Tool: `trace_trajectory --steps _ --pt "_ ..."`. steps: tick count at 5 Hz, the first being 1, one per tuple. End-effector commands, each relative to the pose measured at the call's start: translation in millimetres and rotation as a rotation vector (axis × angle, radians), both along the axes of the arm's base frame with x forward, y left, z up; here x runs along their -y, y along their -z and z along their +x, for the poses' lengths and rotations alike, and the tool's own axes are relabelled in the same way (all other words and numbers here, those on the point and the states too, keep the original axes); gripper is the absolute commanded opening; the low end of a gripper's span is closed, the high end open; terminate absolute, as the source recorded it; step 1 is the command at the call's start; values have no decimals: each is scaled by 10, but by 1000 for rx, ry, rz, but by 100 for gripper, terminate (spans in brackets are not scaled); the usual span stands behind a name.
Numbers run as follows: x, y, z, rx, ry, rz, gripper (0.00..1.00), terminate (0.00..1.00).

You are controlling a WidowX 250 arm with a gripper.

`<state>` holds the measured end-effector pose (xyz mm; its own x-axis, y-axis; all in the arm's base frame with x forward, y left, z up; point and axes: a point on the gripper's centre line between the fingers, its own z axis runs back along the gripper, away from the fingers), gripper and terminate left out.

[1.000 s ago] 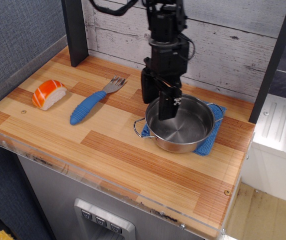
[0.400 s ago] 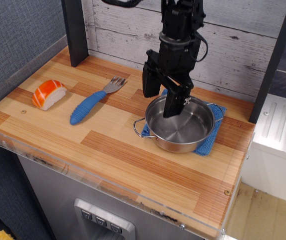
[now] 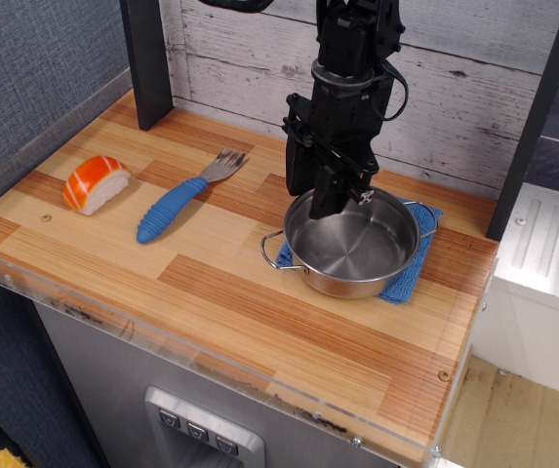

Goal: PICK UP THE VESSEL AND PUT ANOTHER SIDE OF THE TABLE

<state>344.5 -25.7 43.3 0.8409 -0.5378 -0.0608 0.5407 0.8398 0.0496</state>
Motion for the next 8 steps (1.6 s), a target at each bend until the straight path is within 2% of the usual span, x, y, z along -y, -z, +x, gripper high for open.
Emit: trace_trajectory --steps 1,3,4,5,6,7,8 --pt "49 -5 5 8 14 10 0 0" --pt "24 15 5 -6 15 19 0 0" --pt "39 -193 -45 28 40 0 0 0" --pt "31 -525 -238 97 58 -32 0 0" --pt "-113 -745 -481 139 44 -48 0 0" --pt "-273 -765 -686 125 25 -69 0 0" --pt "-346 -684 -815 74 3 -71 100 0"
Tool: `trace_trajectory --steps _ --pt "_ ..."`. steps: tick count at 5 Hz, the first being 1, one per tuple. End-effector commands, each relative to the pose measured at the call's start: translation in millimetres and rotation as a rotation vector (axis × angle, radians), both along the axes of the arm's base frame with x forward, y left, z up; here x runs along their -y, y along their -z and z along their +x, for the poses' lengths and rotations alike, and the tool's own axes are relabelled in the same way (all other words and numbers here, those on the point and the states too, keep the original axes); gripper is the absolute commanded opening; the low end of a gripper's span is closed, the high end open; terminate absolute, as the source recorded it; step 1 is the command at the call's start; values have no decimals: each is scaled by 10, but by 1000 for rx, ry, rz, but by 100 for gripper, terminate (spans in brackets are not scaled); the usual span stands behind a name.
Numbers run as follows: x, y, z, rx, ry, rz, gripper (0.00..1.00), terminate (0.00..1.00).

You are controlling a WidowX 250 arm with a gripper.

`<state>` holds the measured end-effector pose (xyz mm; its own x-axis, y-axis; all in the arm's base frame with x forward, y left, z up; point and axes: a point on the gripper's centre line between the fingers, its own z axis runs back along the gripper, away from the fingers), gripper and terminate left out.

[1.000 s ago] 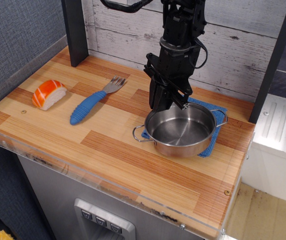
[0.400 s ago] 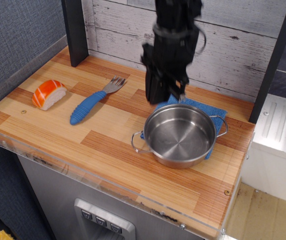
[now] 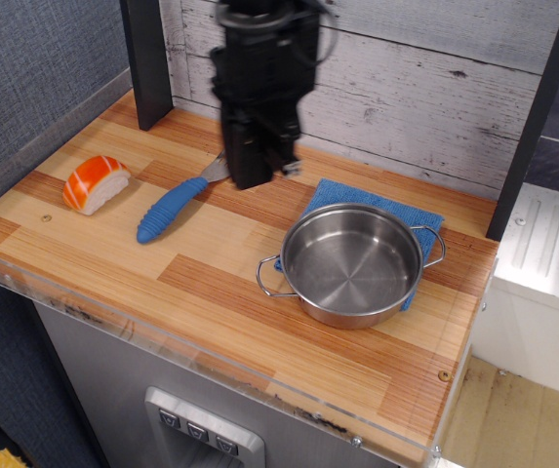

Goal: PICK UP THE VESSEL AND PUT ANOTHER SIDE OF THE TABLE

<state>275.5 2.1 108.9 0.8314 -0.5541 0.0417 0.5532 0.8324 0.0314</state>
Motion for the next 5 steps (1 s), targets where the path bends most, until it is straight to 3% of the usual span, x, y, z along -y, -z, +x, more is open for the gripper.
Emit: trace_trajectory --steps 1,3,5 --pt "-181 -145 -222 45 -103 -23 100 0" --pt "-318 -343 -270 96 -268 -12 100 0" --pt "-298 -290 -278 28 -325 -17 100 0"
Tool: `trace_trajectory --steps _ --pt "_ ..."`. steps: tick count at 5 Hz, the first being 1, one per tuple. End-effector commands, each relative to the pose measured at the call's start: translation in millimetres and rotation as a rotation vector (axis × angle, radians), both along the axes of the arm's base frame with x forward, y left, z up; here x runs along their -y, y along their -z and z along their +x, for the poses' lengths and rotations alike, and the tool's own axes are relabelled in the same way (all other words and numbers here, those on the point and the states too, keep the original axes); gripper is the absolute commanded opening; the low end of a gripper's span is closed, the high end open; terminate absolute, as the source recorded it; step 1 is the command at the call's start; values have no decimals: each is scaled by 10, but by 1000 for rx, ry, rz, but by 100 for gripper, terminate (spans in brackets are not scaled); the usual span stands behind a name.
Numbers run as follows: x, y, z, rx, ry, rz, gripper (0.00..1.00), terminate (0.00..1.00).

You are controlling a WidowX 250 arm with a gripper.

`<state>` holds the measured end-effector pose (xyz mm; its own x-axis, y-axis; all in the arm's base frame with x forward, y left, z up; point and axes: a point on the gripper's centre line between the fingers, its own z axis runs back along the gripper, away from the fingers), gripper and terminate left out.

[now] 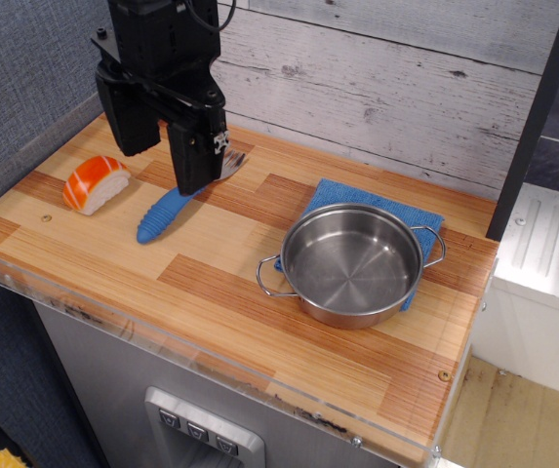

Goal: PICK UP THE VESSEL AND PUT ANOTHER SIDE OF THE TABLE

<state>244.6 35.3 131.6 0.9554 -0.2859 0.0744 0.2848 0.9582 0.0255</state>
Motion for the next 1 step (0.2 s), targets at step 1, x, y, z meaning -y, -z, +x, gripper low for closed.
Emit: trace_trajectory --steps 1 --pt "34 -64 32 0 -28 2 100 100"
